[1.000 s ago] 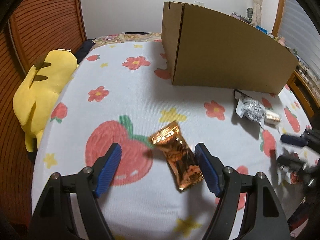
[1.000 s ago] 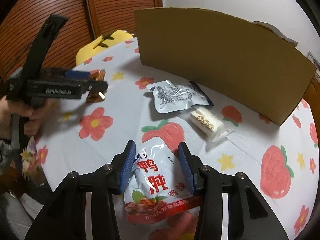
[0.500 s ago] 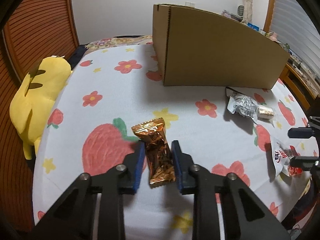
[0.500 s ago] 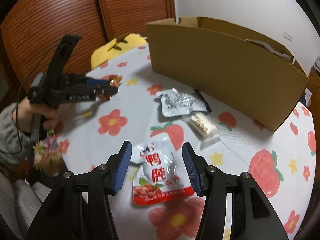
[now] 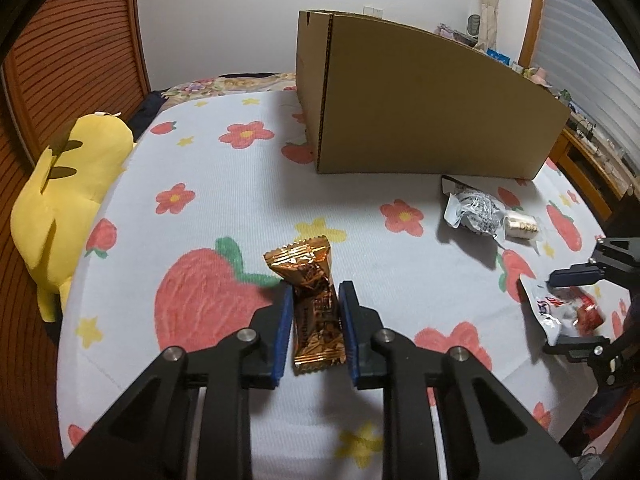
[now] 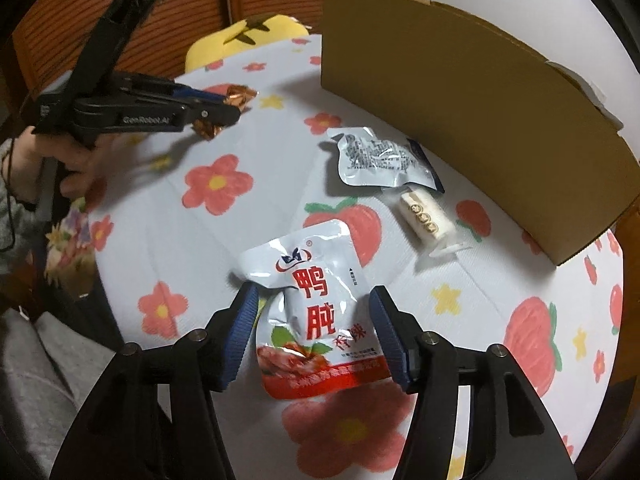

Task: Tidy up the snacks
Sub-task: 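Close the left tool on the orange-gold candy while the right tool grasps the duck-neck pouch, then lift both held snacks and carry them over the cardboard box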

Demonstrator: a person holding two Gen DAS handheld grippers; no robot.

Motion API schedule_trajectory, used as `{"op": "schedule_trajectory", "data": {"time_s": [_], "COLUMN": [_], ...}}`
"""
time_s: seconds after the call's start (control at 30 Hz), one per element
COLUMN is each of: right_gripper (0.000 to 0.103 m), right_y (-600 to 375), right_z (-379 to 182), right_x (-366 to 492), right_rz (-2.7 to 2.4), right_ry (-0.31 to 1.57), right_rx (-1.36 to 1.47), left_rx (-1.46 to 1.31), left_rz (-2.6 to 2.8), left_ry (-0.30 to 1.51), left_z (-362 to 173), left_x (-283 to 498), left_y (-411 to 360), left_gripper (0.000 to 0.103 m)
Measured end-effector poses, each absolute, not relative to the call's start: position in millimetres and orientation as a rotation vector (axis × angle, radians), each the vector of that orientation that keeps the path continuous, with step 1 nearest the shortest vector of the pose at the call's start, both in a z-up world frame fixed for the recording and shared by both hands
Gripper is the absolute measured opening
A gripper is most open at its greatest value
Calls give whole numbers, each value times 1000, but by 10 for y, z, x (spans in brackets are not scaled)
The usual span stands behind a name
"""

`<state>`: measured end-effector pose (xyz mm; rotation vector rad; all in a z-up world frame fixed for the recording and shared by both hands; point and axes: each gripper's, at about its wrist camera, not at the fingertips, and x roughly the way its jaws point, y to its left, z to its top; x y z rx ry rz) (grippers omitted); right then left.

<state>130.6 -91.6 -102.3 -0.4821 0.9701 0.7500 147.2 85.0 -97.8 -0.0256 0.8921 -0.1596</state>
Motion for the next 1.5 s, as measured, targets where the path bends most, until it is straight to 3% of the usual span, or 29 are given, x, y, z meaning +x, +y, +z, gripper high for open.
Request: {"op": "schedule_trajectory", "data": {"time_s": [0.17, 0.63, 0.67, 1.13, 1.5], "right_gripper": [62, 50, 30, 29, 29], "right_y": [-910, -963, -973, -1037, -1099], "right_z": [-1049, -991, -981, -755, -329], "right_x": [1382, 1357, 1348, 1282, 1252], "right_rz": [739, 707, 709, 693, 665], "right_ry": [982, 934, 929, 859, 735], "right_rx": [-440, -350, -343, -306, -287], "left_rx": [-48, -48, -49, -51, -19], "left_rz": [-172, -195, -196, -205, -252], "left_ry": [890, 858, 858, 836, 727], "left_z": [-975, -885, -886, -823, -352], "left_x": [1459, 1382, 1380, 1351, 1402], "left_y": [859, 784, 784, 755, 564], "left_gripper": [20, 20, 20, 20, 20]}}
